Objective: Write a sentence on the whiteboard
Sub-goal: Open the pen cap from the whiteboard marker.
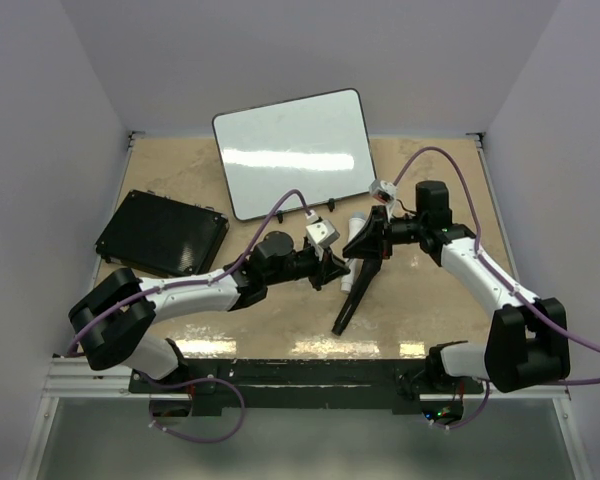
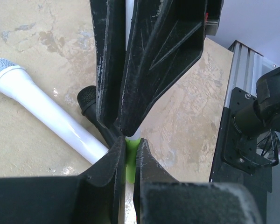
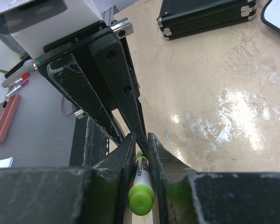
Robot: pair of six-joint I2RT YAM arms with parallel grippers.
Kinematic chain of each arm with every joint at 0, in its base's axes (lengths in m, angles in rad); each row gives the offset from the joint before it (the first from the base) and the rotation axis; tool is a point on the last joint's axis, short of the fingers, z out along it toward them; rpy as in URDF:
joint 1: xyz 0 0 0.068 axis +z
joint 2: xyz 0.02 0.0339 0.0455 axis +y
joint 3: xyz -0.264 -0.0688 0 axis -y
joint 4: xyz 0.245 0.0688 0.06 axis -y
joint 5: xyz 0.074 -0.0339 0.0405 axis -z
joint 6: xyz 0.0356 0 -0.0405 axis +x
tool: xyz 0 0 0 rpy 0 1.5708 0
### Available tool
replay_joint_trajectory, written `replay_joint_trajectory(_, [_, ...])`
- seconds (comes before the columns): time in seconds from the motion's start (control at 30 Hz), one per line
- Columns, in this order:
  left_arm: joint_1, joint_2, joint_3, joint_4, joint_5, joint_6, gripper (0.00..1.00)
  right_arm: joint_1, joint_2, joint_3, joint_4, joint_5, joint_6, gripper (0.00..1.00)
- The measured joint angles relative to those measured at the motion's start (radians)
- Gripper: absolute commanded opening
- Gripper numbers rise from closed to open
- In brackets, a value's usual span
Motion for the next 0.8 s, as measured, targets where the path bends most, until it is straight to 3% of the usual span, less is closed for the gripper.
replay_joint_trajectory(0.27, [0.008,-0.001,0.008,-0.031,-0.002,0.020,0.00,0.003,0.005,0.000,-0.022,0.018,-0.023,0.35])
replay_joint_trajectory(0.8, [0.021,-0.005,0.018,-0.053,0.022,0.028,0.00,0.005,0.011,0.000,-0.043,0.018,-0.053,0.24])
